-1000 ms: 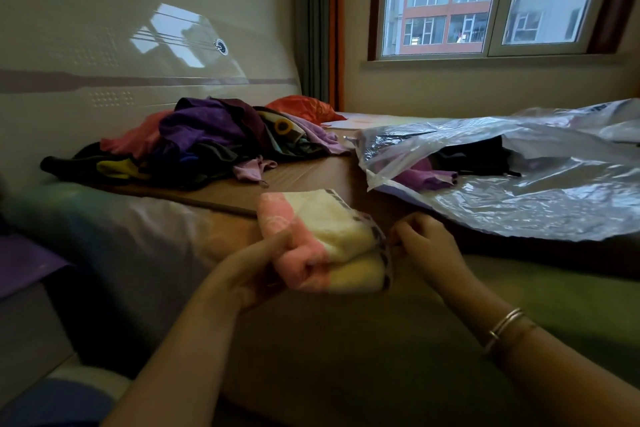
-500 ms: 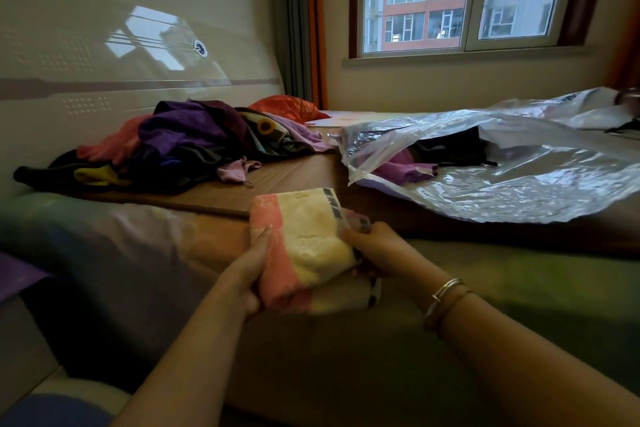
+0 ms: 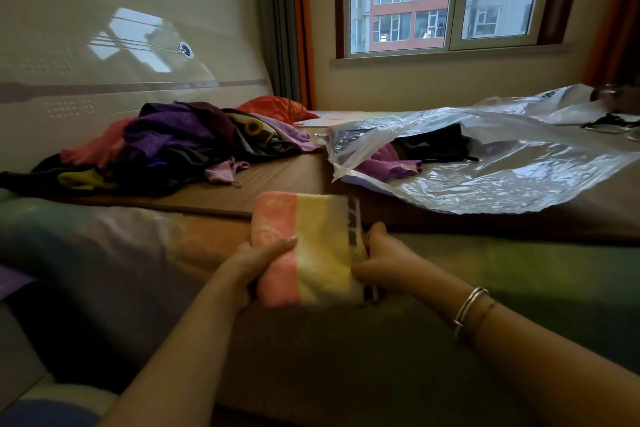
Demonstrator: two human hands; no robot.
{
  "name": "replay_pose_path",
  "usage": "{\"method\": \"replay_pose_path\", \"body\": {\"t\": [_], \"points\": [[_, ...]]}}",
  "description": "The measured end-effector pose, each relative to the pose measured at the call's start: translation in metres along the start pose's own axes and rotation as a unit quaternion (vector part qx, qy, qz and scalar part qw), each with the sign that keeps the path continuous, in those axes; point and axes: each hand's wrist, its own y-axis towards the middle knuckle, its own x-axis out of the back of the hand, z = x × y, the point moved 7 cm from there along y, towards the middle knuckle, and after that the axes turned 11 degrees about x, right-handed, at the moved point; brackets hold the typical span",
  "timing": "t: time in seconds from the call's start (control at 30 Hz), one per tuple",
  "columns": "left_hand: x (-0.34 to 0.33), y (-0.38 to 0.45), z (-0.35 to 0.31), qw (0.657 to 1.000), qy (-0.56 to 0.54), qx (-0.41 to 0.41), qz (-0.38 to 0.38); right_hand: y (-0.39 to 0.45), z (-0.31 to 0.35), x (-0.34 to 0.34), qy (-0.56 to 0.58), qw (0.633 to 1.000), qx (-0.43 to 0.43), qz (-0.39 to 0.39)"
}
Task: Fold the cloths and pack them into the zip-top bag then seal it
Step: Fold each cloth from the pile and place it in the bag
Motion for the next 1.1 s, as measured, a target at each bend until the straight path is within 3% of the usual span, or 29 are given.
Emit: {"method": "replay_pose_path", "body": {"t": [0.1,0.2,0.27,0.33,0.47,0.53,0.63,0.7,0.83,0.93,1.03,1.1], "points": [[-0.007,-0.020,-0.019,0.993,0.051,-0.095,-0.038,-0.008,-0.004,0.005,-0.052,0.999,-0.001,0.011],[-0.023,-0.051,-0.039,0.978,0.113,-0.175,-0.010,-0.016,0.014,0.029,-0.170,0.976,0.119,-0.074],[-0.036,-0.073,-0.045,0.962,0.186,-0.199,0.026,-0.027,0.030,0.045,-0.127,0.961,0.221,-0.105],[-0.054,-0.095,-0.046,0.941,0.254,-0.208,0.087,-0.040,0.040,0.060,-0.034,0.961,0.265,-0.077],[-0.090,-0.116,-0.051,0.905,0.304,-0.242,0.172,-0.065,0.014,0.082,0.182,0.967,0.168,0.060],[-0.111,-0.118,-0.056,0.896,0.308,-0.255,0.191,-0.078,-0.009,0.094,0.250,0.956,0.133,0.073],[-0.149,-0.114,-0.064,0.891,0.301,-0.273,0.202,-0.074,-0.042,0.128,0.281,0.957,0.066,-0.018],[-0.172,-0.101,-0.074,0.897,0.287,-0.301,0.151,-0.069,-0.066,0.156,0.336,0.934,0.018,-0.122],[-0.202,-0.074,-0.090,0.905,0.249,-0.341,0.058,-0.056,-0.082,0.189,0.426,0.887,0.028,-0.177],[-0.219,-0.056,-0.088,0.905,0.276,-0.318,0.053,-0.044,-0.074,0.184,0.504,0.856,0.061,-0.093],[-0.226,-0.042,-0.087,0.895,0.329,-0.303,0.000,-0.013,-0.085,0.207,0.455,0.863,0.038,-0.214],[-0.223,-0.032,-0.085,0.903,0.331,-0.272,-0.018,0.010,-0.101,0.218,0.488,0.835,0.020,-0.253]]}}
